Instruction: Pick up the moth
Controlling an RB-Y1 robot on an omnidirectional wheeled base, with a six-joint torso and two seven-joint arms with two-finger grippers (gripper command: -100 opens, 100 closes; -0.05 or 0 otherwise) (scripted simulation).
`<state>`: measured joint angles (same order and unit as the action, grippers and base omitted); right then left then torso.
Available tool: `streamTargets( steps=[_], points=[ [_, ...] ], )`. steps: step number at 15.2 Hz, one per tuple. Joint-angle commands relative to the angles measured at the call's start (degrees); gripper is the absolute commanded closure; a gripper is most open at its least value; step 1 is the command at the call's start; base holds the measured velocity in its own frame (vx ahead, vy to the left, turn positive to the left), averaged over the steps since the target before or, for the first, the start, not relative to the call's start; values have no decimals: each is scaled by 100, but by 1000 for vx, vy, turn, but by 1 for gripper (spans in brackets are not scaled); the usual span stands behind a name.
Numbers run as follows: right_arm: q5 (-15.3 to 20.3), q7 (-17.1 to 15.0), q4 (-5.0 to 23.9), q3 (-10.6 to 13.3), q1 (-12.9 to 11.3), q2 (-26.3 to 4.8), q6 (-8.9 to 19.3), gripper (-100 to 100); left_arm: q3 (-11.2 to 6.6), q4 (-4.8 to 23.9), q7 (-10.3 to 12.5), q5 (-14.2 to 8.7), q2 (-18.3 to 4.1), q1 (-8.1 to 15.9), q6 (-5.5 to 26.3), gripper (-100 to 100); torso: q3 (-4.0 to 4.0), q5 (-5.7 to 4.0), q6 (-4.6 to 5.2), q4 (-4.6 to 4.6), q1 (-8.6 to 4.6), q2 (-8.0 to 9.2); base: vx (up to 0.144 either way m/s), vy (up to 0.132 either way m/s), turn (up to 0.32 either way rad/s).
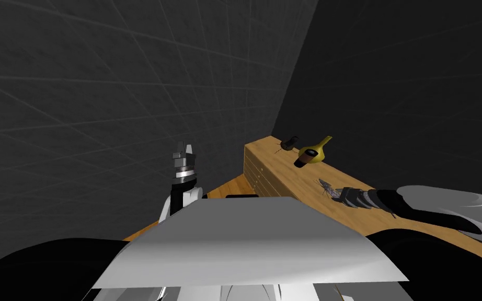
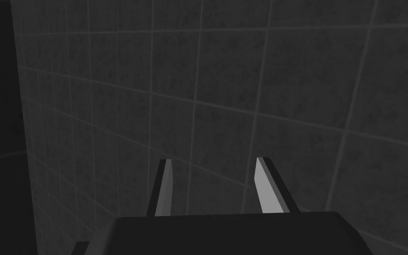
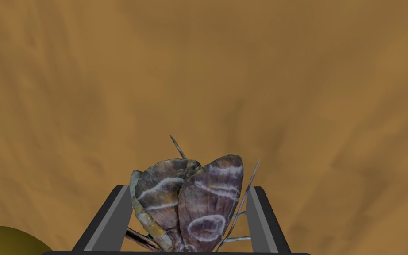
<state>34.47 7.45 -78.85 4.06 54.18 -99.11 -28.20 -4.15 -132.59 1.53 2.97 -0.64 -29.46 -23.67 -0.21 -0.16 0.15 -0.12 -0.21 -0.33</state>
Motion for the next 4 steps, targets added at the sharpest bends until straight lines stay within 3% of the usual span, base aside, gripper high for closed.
streamTargets(
  steps=[1, 2, 4],
  points=[
    [11, 14, -55, -87, -19, -193, -127, 100, 0, 0, 0, 0, 0, 0, 0, 0, 0, 0, 0, 0, 0, 0, 70, 40, -341],
    [11, 14, -55, -87, -19, -193, -127, 100, 0, 0, 0, 0, 0, 0, 0, 0, -2, 1, 0, -1, 7, -3, 60, 36, -217],
    [-2, 39, -37, -90, 1, -164, -121, 100, 1, 0, 0, 0, 0, 2, 0, 0, -3, -2, -17, -1, 3, -4, 24, 17, -25]
  ],
)
